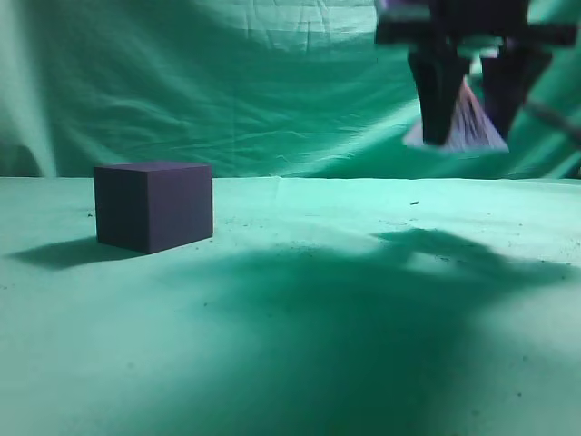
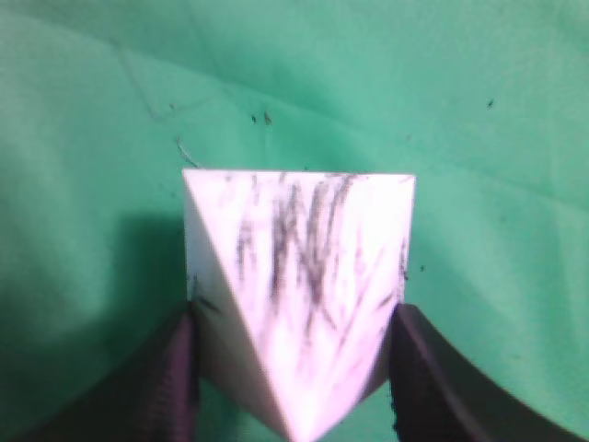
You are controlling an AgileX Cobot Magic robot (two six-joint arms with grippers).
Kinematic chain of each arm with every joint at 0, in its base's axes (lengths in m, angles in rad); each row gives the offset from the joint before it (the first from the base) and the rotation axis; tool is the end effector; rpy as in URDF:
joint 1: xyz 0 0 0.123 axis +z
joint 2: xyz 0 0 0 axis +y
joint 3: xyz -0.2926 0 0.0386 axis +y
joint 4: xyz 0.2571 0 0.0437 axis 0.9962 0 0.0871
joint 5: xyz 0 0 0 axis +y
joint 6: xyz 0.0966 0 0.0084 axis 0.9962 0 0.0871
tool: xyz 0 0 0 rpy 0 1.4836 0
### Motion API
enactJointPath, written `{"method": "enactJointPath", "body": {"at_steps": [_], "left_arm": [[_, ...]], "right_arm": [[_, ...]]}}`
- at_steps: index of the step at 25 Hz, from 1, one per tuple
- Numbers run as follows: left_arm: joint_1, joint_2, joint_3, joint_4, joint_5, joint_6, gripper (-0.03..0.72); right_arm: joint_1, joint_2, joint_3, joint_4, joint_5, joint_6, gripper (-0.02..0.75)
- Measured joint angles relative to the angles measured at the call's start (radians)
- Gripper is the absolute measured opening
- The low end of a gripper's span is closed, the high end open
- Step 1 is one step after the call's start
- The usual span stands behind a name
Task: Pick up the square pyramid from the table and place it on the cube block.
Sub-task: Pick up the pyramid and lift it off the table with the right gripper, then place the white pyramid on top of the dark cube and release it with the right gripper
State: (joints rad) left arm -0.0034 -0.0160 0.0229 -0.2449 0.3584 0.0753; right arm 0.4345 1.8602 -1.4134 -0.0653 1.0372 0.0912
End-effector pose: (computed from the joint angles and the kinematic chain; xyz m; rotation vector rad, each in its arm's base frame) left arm 0.0573 -0.0085 0.1732 -0.0794 1.8405 -0.1889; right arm 0.3543 0.1584 0.2254 -0.5465 2.9073 -0.0174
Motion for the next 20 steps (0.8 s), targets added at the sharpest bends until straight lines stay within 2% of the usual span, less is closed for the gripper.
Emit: {"method": "enactJointPath", "body": {"at_steps": [5, 14, 17, 20], "left_arm": [[0.000, 0.000, 0.000, 0.000, 0.000, 0.000, 0.000], [0.000, 0.000, 0.000, 0.000, 0.000, 0.000, 0.000], [0.000, 0.000, 0.000, 0.000, 0.000, 0.000, 0.000], [0.000, 0.000, 0.000, 0.000, 0.000, 0.000, 0.000]], "right_arm": [[0.055, -0.006, -0.236, -0.006, 0.175, -0.031, 0.402], [0.373, 0.080, -0.530, 0.000, 0.208, -0.037, 0.402], [0.433, 0.161, -0.585, 0.006, 0.208, -0.039, 0.402], [0.453, 0.230, -0.615, 0.008, 0.206, -0.039, 0.402]]}}
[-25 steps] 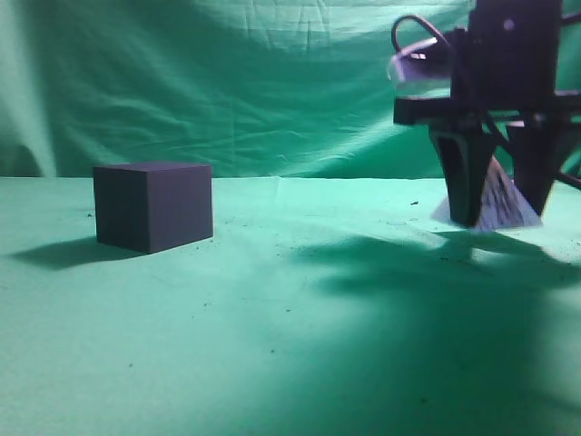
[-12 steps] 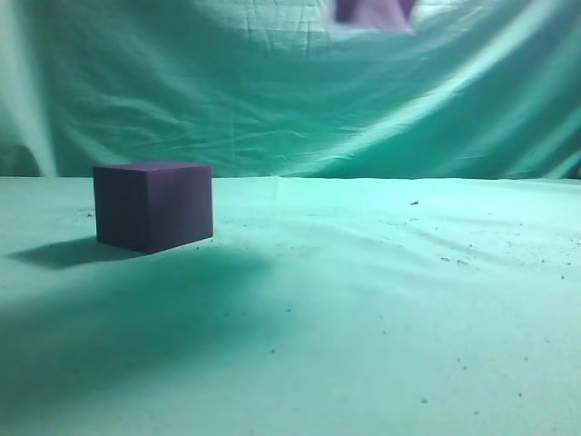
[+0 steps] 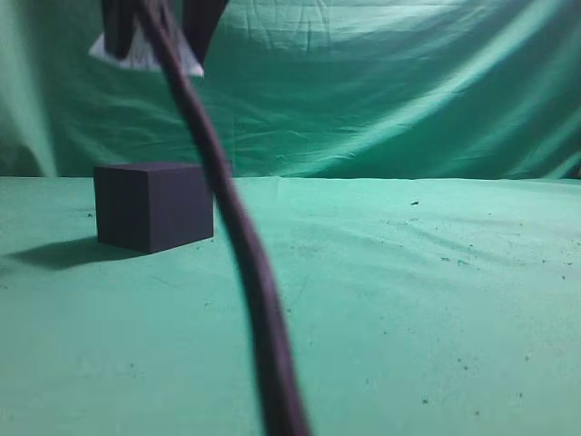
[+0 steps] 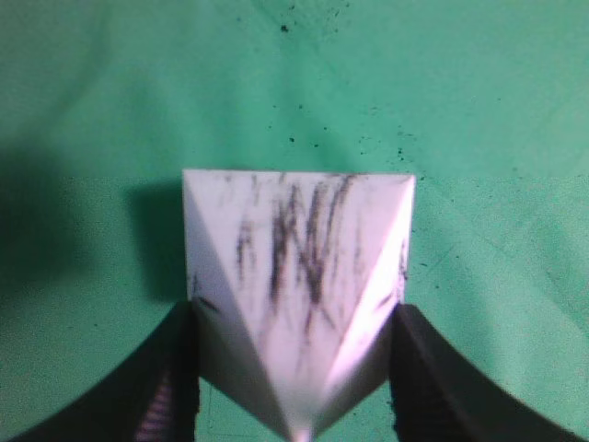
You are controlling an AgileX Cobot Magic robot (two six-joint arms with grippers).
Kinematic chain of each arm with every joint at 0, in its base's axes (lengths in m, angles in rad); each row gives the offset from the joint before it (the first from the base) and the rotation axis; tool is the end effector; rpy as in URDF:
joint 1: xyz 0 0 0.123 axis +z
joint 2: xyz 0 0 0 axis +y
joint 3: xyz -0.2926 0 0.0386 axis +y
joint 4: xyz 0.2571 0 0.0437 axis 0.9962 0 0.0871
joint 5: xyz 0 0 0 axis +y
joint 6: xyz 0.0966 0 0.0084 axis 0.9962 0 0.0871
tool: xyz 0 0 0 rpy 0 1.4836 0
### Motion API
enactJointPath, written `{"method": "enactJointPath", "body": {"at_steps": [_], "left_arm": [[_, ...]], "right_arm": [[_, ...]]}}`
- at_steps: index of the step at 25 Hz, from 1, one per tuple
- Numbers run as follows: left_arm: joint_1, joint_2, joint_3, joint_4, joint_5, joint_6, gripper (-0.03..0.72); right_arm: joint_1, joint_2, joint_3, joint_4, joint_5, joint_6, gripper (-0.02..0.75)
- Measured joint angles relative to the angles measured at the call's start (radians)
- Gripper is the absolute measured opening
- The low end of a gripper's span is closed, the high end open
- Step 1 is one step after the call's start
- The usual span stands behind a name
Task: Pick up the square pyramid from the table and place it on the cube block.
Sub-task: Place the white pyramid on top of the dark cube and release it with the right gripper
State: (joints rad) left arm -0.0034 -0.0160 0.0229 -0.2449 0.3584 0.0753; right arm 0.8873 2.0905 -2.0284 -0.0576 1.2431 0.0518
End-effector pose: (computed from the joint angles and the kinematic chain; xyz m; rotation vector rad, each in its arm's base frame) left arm 0.0573 -0.0085 0.1732 -0.0794 1.8405 -0.1889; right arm 0.3019 0.3623 0.2946 -1.1461 2.5516 0.1534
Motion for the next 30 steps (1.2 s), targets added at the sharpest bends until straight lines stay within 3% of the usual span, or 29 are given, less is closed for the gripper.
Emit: {"method": "enactJointPath", "body": {"at_steps": [22, 26, 28, 30], "left_arm": [[0.000, 0.000, 0.000, 0.000, 0.000, 0.000, 0.000], [0.000, 0.000, 0.000, 0.000, 0.000, 0.000, 0.000], [0.000, 0.000, 0.000, 0.000, 0.000, 0.000, 0.000], [0.000, 0.000, 0.000, 0.000, 0.000, 0.000, 0.000]], "right_arm": [[0.002, 0.142, -0.009, -0.006, -0.006, -0.002, 0.402], [0.002, 0.135, -0.009, -0.007, -0.006, -0.002, 0.610], [0.002, 0.116, -0.009, -0.007, -0.006, -0.002, 0.661], [0.002, 0.083, -0.009, -0.007, -0.005, -0.002, 0.645]]}}
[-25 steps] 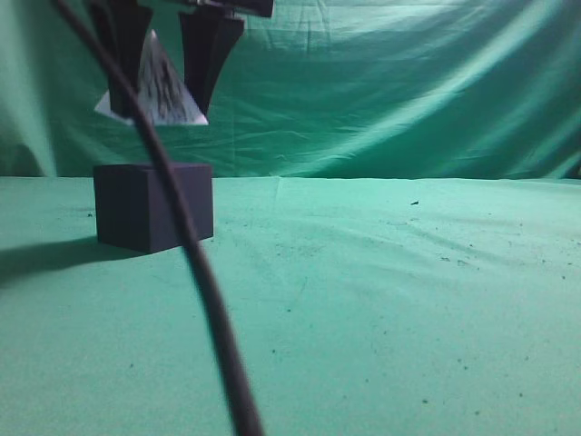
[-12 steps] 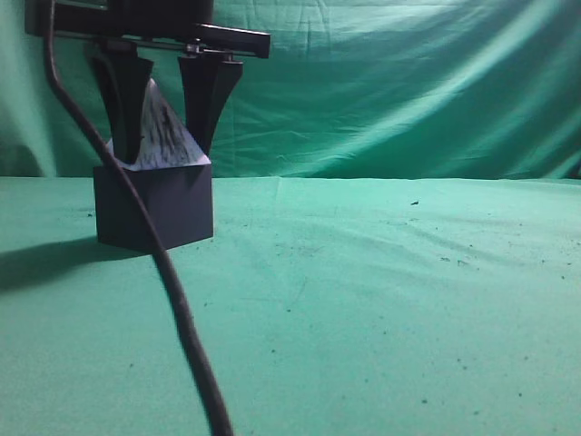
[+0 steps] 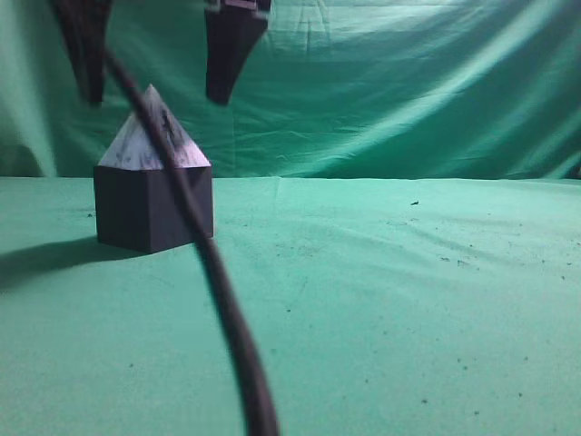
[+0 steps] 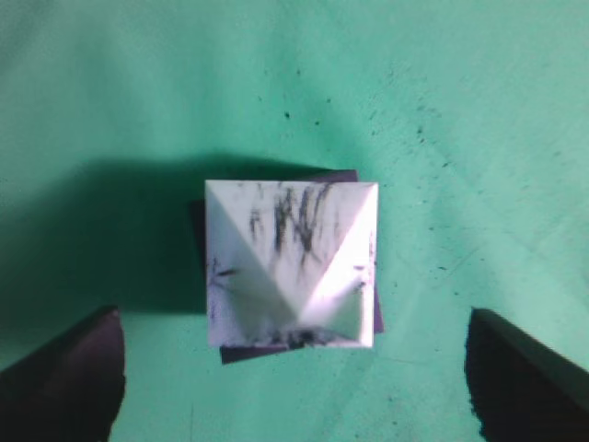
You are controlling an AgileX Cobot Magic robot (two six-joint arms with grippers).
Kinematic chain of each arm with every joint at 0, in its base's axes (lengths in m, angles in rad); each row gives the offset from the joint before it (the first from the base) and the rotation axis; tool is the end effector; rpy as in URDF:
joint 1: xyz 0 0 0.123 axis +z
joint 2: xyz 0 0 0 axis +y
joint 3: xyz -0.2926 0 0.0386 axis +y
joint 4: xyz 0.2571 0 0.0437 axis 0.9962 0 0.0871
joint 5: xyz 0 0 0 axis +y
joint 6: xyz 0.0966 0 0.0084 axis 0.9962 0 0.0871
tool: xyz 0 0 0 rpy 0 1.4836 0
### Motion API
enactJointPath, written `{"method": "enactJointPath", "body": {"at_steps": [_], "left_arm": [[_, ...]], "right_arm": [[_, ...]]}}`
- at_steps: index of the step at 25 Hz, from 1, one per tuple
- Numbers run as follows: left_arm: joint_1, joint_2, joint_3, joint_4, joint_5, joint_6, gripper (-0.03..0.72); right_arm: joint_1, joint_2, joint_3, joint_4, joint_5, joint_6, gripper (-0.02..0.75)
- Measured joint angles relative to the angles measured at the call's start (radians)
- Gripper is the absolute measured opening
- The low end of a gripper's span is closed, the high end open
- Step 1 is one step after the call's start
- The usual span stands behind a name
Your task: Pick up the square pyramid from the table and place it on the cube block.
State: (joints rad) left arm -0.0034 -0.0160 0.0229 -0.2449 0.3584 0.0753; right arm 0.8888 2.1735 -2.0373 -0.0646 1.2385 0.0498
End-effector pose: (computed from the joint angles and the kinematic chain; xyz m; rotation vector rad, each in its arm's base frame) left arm 0.0573 -0.0085 0.1732 -0.0794 1.8405 -0.1889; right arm 0.3106 0.3731 0.2576 -1.1804 2.6034 0.1026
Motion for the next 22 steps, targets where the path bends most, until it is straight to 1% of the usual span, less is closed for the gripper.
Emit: {"method": "enactJointPath", "body": {"at_steps": [3, 5, 8, 11, 12, 13, 16, 18, 22], "left_arm": [[0.000, 0.000, 0.000, 0.000, 0.000, 0.000, 0.000], [0.000, 0.000, 0.000, 0.000, 0.000, 0.000, 0.000], [0.000, 0.000, 0.000, 0.000, 0.000, 0.000, 0.000], [0.000, 0.000, 0.000, 0.000, 0.002, 0.000, 0.000], [0.000, 0.000, 0.000, 0.000, 0.002, 0.000, 0.000], [0.000, 0.000, 0.000, 0.000, 0.002, 0.000, 0.000], [0.000, 0.000, 0.000, 0.000, 0.002, 0.000, 0.000], [0.000, 0.000, 0.000, 0.000, 0.002, 0.000, 0.000], [0.000, 0.000, 0.000, 0.000, 0.004, 0.000, 0.000]], "right_arm": [[0.000, -0.061, -0.008, 0.000, 0.003, 0.000, 0.645], [0.000, -0.115, -0.013, 0.000, 0.004, 0.000, 0.557], [0.000, -0.209, -0.015, 0.000, 0.009, 0.000, 0.372], [0.000, -0.315, -0.015, -0.002, 0.015, -0.004, 0.116], [0.000, -0.353, -0.015, -0.009, 0.021, -0.013, 0.075], [0.000, -0.386, -0.015, -0.022, 0.024, -0.022, 0.050], [0.000, -0.511, 0.049, -0.089, 0.022, -0.036, 0.060], [-0.010, -0.606, 0.141, -0.111, 0.022, -0.032, 0.060], [-0.049, -0.780, 0.373, -0.111, 0.024, 0.012, 0.060]]}}
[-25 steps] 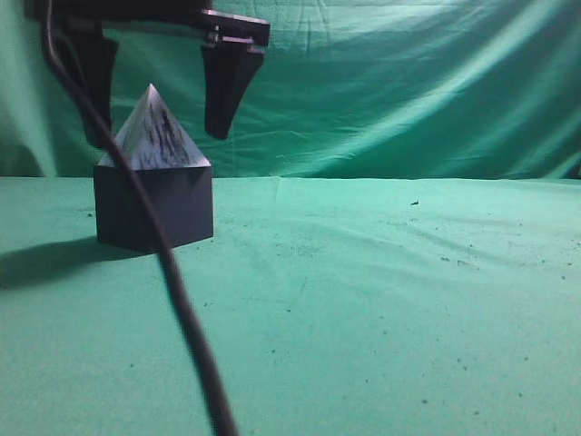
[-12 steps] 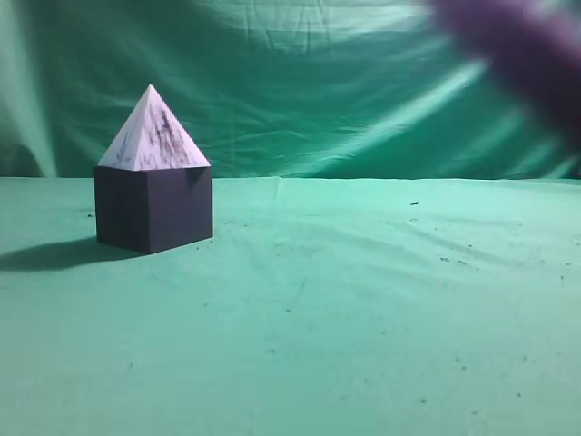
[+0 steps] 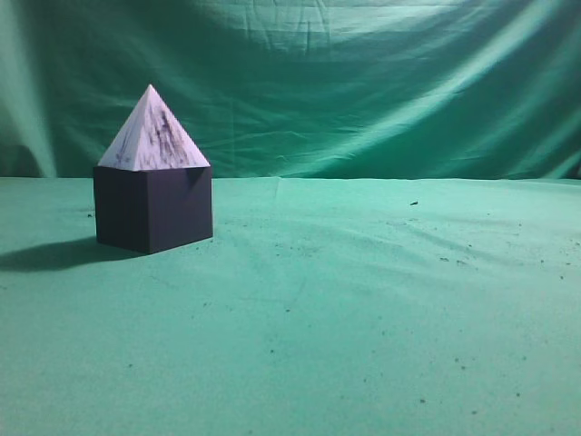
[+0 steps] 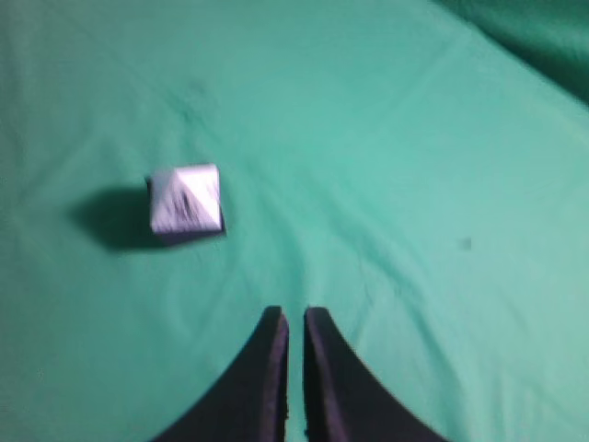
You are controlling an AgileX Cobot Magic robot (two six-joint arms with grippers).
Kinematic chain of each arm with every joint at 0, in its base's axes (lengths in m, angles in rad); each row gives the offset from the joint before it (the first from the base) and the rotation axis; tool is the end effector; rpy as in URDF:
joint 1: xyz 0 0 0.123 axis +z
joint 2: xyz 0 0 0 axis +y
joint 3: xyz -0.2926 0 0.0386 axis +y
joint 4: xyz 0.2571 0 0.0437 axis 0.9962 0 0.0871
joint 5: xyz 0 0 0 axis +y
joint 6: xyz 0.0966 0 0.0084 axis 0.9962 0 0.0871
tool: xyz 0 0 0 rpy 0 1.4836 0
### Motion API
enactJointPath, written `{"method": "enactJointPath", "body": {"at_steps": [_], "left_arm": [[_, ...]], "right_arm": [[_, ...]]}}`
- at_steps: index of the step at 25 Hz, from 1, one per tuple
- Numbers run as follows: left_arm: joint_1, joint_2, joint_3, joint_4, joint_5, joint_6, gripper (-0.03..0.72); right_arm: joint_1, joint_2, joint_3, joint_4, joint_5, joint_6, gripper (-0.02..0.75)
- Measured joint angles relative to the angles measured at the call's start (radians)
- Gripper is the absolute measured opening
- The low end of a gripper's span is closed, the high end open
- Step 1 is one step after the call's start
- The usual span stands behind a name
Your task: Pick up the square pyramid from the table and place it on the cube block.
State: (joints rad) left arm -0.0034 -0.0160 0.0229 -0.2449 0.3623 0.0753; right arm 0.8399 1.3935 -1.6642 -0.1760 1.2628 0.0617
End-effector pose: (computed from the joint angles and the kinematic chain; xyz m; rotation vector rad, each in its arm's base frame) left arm 0.0572 -0.0085 0.1728 -0.0789 1.8443 -0.1895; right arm 0.2002 0.1990 0.4537 -0.9282 2.2790 0.1640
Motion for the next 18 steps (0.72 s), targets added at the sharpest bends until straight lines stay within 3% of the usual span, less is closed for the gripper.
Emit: {"method": "enactJointPath", "body": {"at_steps": [4, 11, 18], "left_arm": [[0.000, 0.000, 0.000, 0.000, 0.000, 0.000, 0.000], [0.000, 0.000, 0.000, 0.000, 0.000, 0.000, 0.000], [0.000, 0.000, 0.000, 0.000, 0.000, 0.000, 0.000]], "right_arm": [[-0.024, -0.171, 0.259, 0.005, -0.032, 0.043, 0.060], [-0.023, -0.469, 0.619, 0.097, -0.245, 0.062, 0.060], [-0.023, -0.703, 0.720, 0.110, -0.200, 0.068, 0.060]]}}
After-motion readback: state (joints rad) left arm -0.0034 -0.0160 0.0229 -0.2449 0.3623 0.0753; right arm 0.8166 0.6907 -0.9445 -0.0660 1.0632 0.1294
